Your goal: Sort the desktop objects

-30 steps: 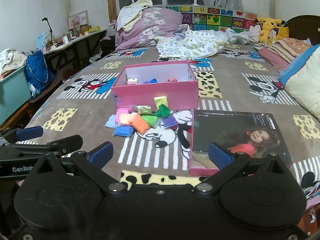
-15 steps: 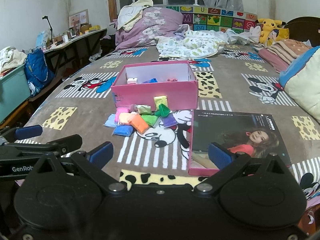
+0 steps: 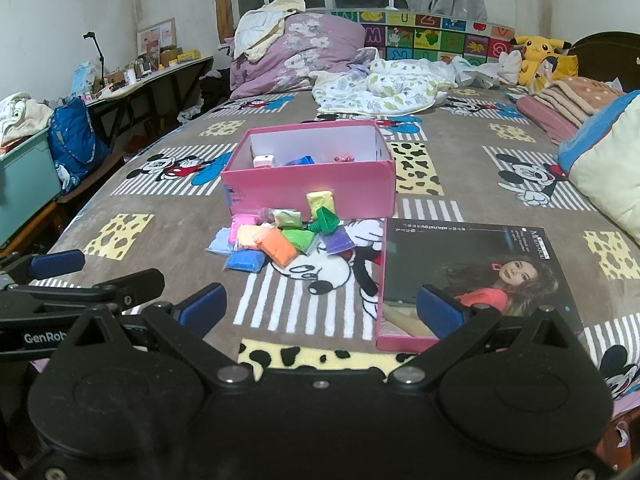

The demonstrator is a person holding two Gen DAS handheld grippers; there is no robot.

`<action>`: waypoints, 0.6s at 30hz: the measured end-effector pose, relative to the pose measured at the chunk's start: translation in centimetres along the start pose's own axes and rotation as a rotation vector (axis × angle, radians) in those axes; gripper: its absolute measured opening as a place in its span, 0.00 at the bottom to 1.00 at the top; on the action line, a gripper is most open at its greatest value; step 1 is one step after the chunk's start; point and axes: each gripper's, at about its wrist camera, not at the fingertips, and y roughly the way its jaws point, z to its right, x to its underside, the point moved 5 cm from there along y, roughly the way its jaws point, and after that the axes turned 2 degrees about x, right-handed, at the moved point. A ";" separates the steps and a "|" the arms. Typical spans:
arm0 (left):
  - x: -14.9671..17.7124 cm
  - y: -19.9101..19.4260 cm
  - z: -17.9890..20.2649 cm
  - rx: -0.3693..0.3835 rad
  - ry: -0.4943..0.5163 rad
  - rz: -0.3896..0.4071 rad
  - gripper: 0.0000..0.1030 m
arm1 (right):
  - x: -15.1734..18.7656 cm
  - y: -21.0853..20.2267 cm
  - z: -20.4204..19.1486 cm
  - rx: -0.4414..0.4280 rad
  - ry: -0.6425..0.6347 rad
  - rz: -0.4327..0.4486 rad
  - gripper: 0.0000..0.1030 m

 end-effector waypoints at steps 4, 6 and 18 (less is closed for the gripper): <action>0.0 0.0 -0.2 0.005 -0.002 -0.004 1.00 | 0.2 0.1 0.1 -0.005 0.004 -0.006 1.00; 0.0 0.1 -0.2 0.003 -0.002 -0.006 1.00 | 0.2 0.2 0.0 -0.011 0.005 -0.010 1.00; 0.2 2.0 -0.7 0.006 -0.004 -0.007 1.00 | 0.6 2.0 0.9 -0.064 0.038 -0.036 1.00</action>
